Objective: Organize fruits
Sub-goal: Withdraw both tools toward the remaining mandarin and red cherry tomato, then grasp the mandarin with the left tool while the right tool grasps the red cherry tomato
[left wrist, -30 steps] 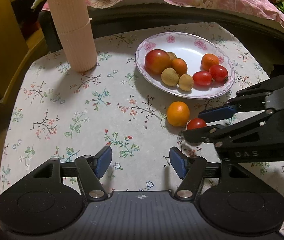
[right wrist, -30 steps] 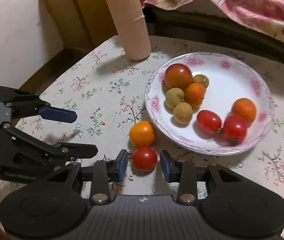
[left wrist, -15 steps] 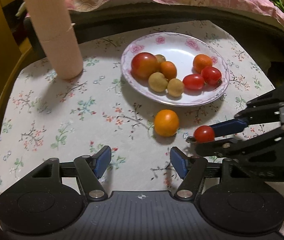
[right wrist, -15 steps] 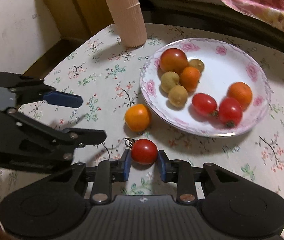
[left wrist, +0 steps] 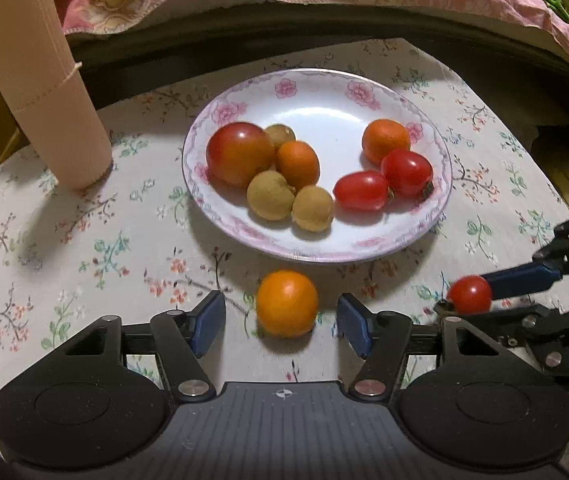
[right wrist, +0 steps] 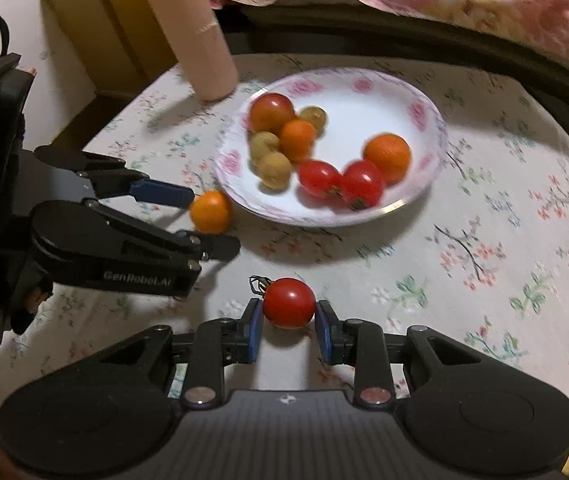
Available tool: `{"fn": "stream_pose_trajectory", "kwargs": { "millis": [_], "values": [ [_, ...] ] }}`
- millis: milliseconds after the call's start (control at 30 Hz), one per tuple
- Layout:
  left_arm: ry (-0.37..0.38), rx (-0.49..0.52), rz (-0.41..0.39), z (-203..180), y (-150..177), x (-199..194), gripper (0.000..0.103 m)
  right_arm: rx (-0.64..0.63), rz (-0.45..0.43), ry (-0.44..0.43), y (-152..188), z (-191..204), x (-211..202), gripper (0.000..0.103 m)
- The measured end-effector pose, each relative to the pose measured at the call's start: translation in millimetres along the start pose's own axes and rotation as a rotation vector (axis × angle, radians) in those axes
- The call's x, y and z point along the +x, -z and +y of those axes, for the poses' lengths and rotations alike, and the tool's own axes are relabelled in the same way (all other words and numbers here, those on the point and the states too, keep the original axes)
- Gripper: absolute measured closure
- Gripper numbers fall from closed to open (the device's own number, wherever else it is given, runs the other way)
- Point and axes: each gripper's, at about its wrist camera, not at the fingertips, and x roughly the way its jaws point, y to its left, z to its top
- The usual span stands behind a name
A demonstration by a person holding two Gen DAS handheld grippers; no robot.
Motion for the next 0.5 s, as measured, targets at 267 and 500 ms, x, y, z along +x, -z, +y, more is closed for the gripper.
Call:
{"fn": "stream_pose_trajectory", "kwargs": {
  "millis": [267,500],
  "values": [
    [-0.003,0.024,-0.008,-8,0,-5,0.057,0.012,0.008,0.024,4,-8,2,0.072],
    [-0.004,0.019,0.017,-10,8,-15,0.064,-0.018,0.009,0.038,4,-2,3,0.072]
  ]
}}
